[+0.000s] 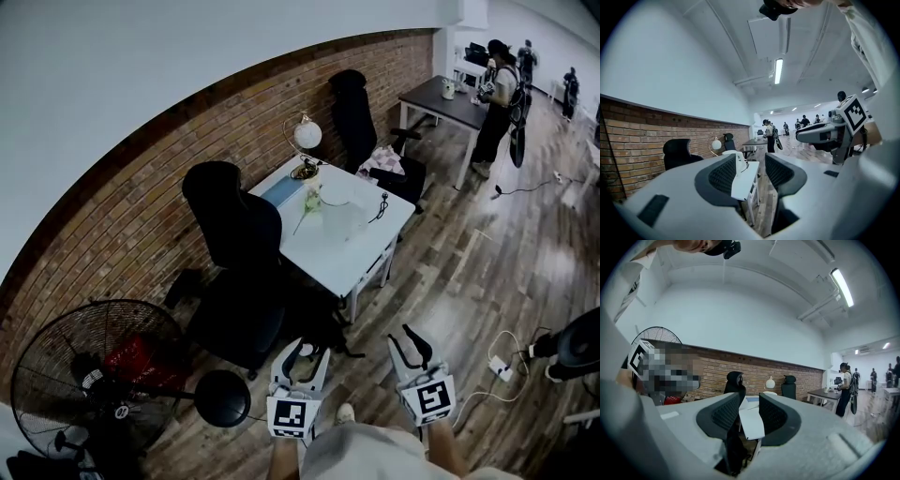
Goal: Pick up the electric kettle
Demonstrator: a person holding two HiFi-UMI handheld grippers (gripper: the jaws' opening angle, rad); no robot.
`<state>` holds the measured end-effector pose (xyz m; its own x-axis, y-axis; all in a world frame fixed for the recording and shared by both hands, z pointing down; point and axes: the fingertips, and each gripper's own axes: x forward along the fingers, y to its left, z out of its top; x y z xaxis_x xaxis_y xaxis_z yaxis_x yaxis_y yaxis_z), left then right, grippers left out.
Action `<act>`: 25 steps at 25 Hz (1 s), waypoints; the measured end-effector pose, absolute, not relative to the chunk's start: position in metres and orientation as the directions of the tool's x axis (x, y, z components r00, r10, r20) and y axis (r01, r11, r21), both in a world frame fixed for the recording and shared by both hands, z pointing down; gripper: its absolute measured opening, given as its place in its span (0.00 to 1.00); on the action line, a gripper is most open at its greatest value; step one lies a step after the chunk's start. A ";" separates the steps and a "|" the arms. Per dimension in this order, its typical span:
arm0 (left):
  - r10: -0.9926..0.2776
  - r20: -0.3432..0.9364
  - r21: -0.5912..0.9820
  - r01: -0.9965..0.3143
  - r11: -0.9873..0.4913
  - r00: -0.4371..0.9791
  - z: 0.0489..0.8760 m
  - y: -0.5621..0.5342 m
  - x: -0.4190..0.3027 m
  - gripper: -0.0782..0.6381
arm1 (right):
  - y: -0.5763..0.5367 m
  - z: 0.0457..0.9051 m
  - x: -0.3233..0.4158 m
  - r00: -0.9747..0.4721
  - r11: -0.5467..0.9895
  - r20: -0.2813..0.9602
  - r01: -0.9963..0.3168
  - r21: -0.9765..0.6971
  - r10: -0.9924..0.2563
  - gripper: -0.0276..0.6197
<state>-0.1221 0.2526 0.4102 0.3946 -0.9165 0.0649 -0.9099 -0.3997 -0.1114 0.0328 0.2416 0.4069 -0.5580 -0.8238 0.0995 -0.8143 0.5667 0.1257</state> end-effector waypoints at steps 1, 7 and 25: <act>-0.915 0.067 -0.110 -0.909 -0.403 0.398 0.411 0.248 -0.125 0.38 | 0.237 0.407 0.030 -0.555 0.564 0.100 -0.816 0.127 -0.826 0.22; -0.909 0.087 -0.097 -0.904 -0.415 0.408 0.415 0.220 -0.142 0.38 | 0.213 0.410 0.010 -0.544 0.552 0.098 -0.825 0.118 -0.834 0.22; -0.904 0.069 -0.098 -0.899 -0.428 0.423 0.419 0.139 -0.142 0.38 | 0.137 0.414 0.003 -0.567 0.568 0.056 -0.806 0.168 -0.822 0.22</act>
